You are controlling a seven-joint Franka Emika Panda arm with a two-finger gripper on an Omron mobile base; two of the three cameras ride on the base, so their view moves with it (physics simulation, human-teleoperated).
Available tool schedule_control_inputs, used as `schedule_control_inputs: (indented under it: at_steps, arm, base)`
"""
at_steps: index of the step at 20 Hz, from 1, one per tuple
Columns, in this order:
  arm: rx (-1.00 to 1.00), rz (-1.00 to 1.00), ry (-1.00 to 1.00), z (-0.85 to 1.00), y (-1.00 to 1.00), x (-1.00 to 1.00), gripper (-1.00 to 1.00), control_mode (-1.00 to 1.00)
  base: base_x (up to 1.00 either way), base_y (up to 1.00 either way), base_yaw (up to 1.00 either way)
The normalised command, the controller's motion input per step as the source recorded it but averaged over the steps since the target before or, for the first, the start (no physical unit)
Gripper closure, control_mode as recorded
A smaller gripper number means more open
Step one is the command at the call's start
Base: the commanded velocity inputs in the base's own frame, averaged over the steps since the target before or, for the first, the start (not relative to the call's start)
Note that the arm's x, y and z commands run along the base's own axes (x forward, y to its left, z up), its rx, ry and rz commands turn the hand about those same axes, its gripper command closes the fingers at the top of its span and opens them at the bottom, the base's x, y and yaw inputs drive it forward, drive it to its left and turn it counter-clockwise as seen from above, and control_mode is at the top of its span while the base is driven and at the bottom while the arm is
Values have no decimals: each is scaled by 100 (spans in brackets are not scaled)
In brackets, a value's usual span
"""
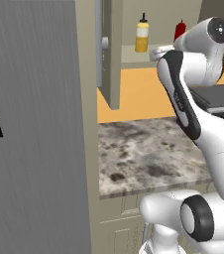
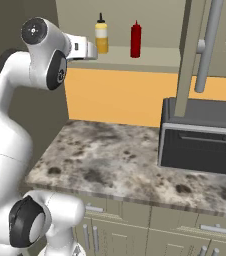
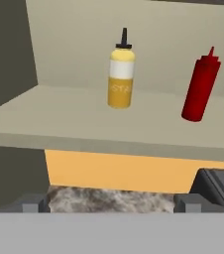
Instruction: Take 2 condiments from the cabinet and move them on the counter near the stove.Make sure the condiments are lined up with each other, next to each other.
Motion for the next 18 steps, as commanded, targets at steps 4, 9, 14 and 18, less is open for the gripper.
schedule_control_inputs:
  at_steps: [4,9,14,18]
  arm:
    - [0,-1,6,23,-1,28,-100,-100]
    - [0,0,-2,0,-1,38,-100,-100]
    - [0,0,-14,0,-2,31,-100,-100]
    - [0,0,-26,0,-1,15,-100,-100]
  base:
    - [0,0,0]
    - [0,0,0]
    - [0,0,0]
    - [0,0,0]
